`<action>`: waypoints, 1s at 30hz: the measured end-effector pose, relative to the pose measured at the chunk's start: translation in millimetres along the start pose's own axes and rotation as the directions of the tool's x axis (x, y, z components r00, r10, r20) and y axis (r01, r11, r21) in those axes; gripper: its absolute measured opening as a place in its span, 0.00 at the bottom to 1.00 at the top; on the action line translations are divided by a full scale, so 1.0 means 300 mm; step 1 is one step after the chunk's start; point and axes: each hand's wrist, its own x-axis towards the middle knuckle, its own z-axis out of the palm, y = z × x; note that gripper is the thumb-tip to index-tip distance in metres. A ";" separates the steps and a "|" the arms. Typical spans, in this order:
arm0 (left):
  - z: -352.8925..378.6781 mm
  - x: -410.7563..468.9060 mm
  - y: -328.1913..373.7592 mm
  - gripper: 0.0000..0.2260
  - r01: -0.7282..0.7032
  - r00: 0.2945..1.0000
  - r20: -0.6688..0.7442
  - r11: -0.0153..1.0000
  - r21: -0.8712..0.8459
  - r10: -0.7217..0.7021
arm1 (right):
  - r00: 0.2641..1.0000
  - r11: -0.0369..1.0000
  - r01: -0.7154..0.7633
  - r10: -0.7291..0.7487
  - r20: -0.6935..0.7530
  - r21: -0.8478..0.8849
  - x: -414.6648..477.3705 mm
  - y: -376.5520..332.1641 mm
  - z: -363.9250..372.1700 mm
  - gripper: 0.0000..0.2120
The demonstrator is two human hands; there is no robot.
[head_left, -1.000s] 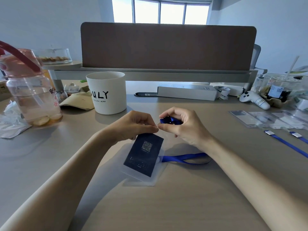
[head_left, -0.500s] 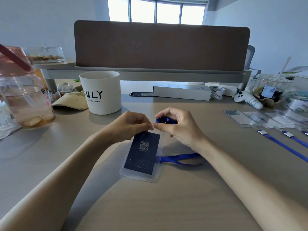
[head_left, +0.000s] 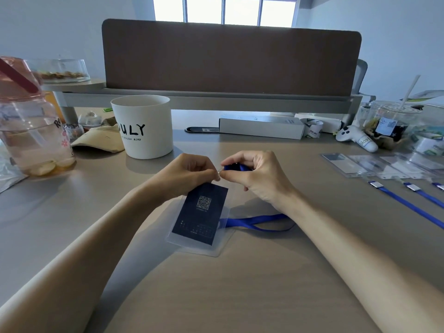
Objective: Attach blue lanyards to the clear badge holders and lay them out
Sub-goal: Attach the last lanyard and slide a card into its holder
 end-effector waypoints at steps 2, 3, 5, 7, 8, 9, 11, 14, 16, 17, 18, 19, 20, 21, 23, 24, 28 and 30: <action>-0.001 0.003 -0.004 0.05 0.015 1.000 0.005 1.000 -0.019 -0.015 | 1.000 1.000 -0.003 0.003 -0.015 0.001 0.002 -0.003 -0.001 0.06; -0.001 0.004 -0.007 0.06 0.019 1.000 0.011 1.000 -0.017 -0.019 | 1.000 1.000 -0.009 0.009 -0.016 0.000 0.003 -0.003 -0.001 0.05; 0.004 0.006 -0.015 0.06 0.011 1.000 0.011 1.000 -0.005 -0.011 | 1.000 1.000 -0.028 0.028 -0.009 -0.004 0.004 0.002 0.004 0.05; 0.011 0.009 -0.020 0.06 -0.004 1.000 -0.003 1.000 0.016 0.004 | 0.999 0.999 -0.037 0.036 -0.008 -0.026 0.006 0.008 0.010 0.05; 0.014 0.010 -0.020 0.06 -0.010 1.000 -0.006 1.000 0.026 0.010 | 0.999 0.999 -0.035 0.035 -0.006 -0.039 0.006 0.011 0.012 0.06; 0.018 0.010 -0.019 0.06 -0.014 1.000 -0.005 0.999 0.036 0.014 | 0.999 0.998 -0.034 0.034 -0.002 -0.047 0.007 0.013 0.013 0.07; 0.025 0.012 -0.017 0.06 -0.012 1.000 -0.003 0.999 0.043 0.012 | 0.999 0.998 -0.040 0.041 0.012 -0.045 0.007 0.013 0.011 0.07; 0.023 0.017 -0.014 0.05 0.029 1.000 -0.001 0.999 -0.013 -0.029 | 0.996 0.997 -0.082 0.082 -0.023 0.005 0.015 0.018 -0.003 0.06; 0.003 0.023 -0.024 0.06 0.090 0.996 0.016 0.984 -0.151 -0.089 | 0.986 0.988 -0.128 0.135 -0.096 0.085 0.026 0.027 -0.024 0.06; -0.012 0.024 -0.034 0.10 0.128 0.992 0.031 0.968 -0.214 -0.124 | 0.976 0.980 -0.153 0.171 -0.137 0.130 0.030 0.033 -0.038 0.06; -0.027 0.024 -0.046 0.13 0.157 0.988 0.047 0.955 -0.252 -0.150 | 0.963 0.970 -0.174 0.203 -0.175 0.168 0.033 0.037 -0.052 0.06; -0.039 0.023 -0.056 0.16 0.175 0.984 0.062 0.945 -0.275 -0.165 | 0.951 0.962 -0.190 0.230 -0.209 0.198 0.035 0.042 -0.066 0.06; -0.049 0.025 -0.067 0.17 0.187 0.982 0.076 0.936 -0.298 -0.172 | 0.937 0.954 -0.202 0.254 -0.239 0.224 0.036 0.046 -0.078 0.05; -0.051 0.025 -0.073 0.18 0.201 0.979 0.092 0.924 -0.325 -0.181 | 0.922 0.945 -0.214 0.279 -0.267 0.248 0.036 0.048 -0.088 0.05; -0.047 0.025 -0.076 0.18 0.232 0.971 0.141 0.899 -0.372 -0.192 | 0.895 0.926 -0.240 0.327 -0.304 0.290 0.033 0.044 -0.105 0.05; -0.041 0.023 -0.075 0.15 0.242 0.967 0.170 0.893 -0.380 -0.190 | 0.883 0.918 -0.252 0.348 -0.314 0.308 0.028 0.039 -0.113 0.05; -0.003 0.014 -0.047 0.08 0.210 0.972 0.181 0.903 -0.375 -0.150 | 0.844 0.883 -0.258 0.403 -0.353 0.391 -0.016 0.007 -0.168 0.06; 0.015 0.016 -0.012 0.04 0.152 0.986 0.126 0.900 -0.410 -0.109 | 0.840 0.871 -0.250 0.412 -0.352 0.424 -0.054 -0.012 -0.209 0.07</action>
